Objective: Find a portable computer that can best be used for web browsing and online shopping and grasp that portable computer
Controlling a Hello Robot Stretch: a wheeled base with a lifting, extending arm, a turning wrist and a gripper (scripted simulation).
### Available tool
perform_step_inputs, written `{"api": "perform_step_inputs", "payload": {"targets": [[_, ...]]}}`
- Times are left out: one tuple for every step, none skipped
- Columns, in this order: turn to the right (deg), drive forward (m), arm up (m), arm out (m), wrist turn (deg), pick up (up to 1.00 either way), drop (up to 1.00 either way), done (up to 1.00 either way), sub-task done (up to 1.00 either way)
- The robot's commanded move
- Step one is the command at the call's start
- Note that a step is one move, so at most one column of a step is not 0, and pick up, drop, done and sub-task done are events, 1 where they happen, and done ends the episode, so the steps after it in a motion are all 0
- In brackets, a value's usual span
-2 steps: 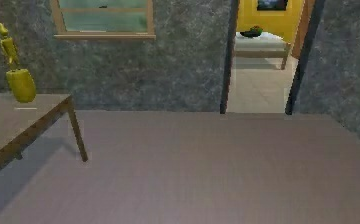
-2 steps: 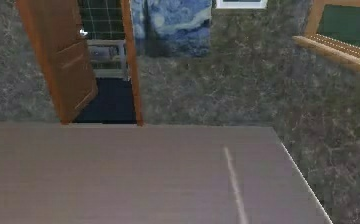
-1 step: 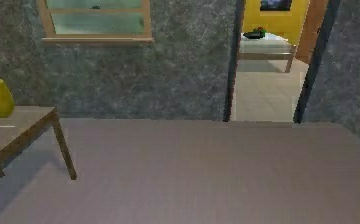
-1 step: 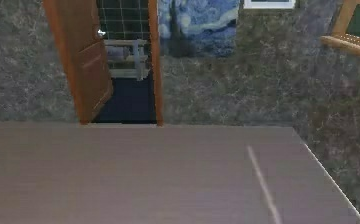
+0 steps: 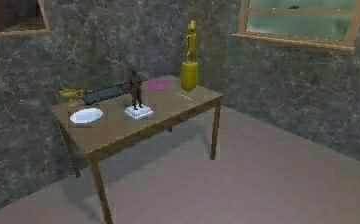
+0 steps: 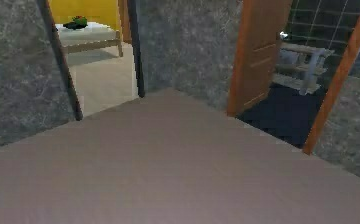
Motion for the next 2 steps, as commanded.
{"api": "perform_step_inputs", "payload": {"targets": [[-33.0,0.00,0.00,0.00,0.0,0.00,0.00,0.00,0.00],[0.0,0.10,0.00,0.00,0.0,0.00,0.00,0.00,0.00]]}}
